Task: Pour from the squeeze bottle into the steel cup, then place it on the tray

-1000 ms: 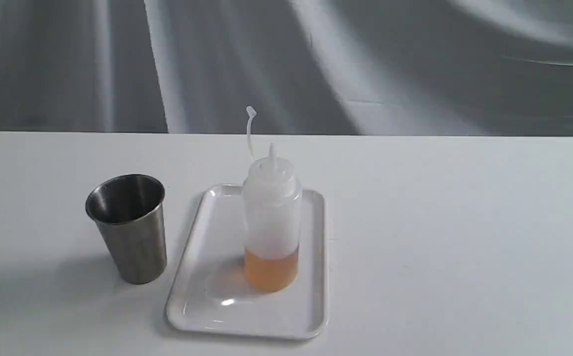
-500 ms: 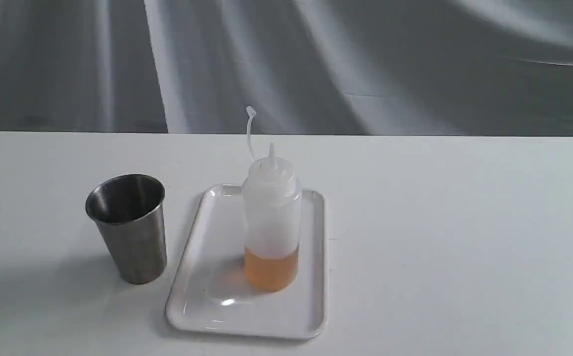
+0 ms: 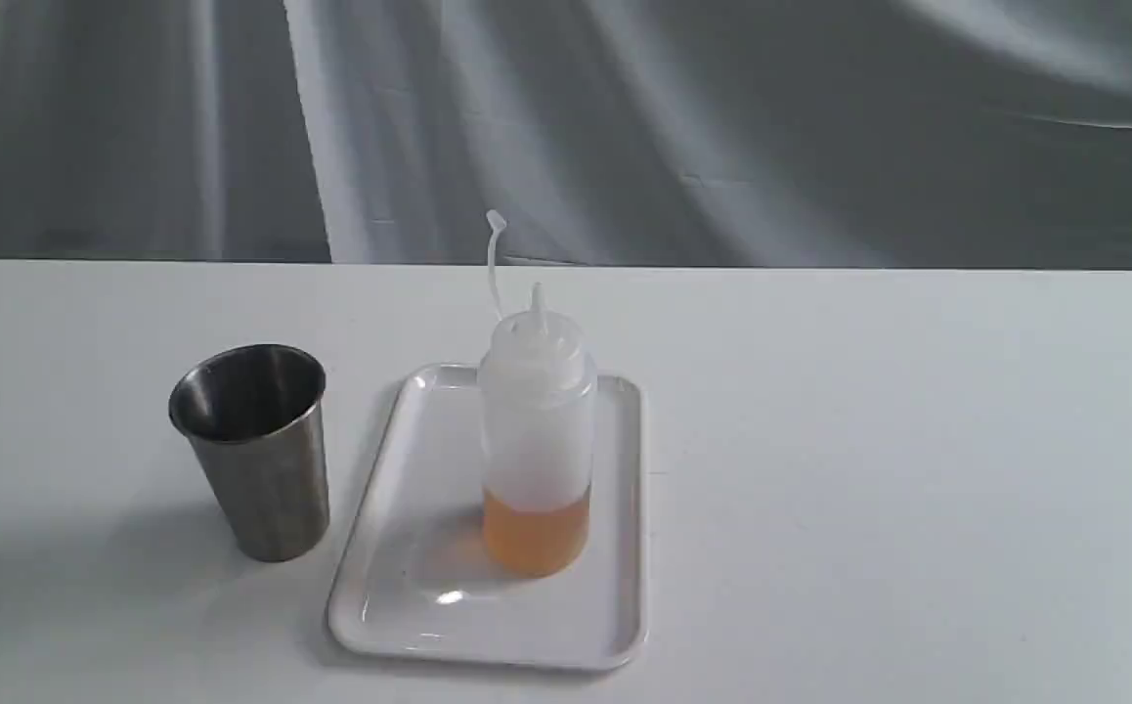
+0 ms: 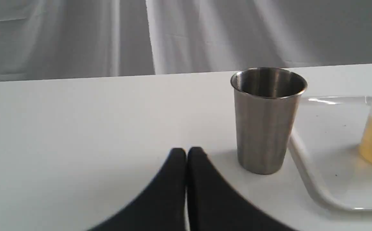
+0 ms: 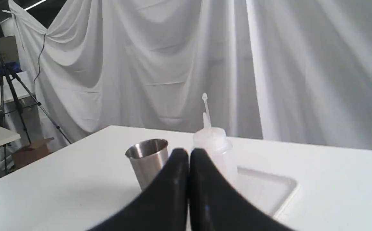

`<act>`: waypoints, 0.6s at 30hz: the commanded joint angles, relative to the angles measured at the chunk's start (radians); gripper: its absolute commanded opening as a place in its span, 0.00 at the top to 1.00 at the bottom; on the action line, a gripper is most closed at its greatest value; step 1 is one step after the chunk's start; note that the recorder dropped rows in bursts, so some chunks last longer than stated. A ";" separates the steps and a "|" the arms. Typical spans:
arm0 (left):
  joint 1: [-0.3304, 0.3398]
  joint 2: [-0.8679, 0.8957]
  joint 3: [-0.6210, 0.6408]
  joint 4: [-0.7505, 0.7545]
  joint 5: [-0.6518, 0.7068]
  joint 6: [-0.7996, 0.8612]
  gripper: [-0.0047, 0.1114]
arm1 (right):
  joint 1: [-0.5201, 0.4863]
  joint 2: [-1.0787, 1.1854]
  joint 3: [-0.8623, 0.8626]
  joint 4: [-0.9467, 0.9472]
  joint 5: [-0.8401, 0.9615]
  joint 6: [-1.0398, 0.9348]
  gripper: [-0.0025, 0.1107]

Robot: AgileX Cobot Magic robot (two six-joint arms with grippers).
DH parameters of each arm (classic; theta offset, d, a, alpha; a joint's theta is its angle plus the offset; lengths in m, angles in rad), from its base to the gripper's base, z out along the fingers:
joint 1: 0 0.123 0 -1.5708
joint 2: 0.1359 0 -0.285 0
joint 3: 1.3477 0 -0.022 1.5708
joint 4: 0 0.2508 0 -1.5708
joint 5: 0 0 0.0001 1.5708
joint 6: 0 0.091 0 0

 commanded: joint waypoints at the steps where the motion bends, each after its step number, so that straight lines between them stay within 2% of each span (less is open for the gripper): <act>1: 0.002 -0.003 0.004 -0.001 -0.008 -0.006 0.96 | -0.011 -0.005 0.037 0.027 0.008 0.002 0.98; 6: 0.002 -0.003 0.004 -0.001 -0.008 -0.006 0.96 | -0.073 -0.005 0.086 0.027 0.012 0.002 0.98; 18: 0.002 -0.003 0.004 -0.001 -0.008 -0.003 0.96 | -0.324 -0.005 0.108 0.008 0.015 -0.001 0.98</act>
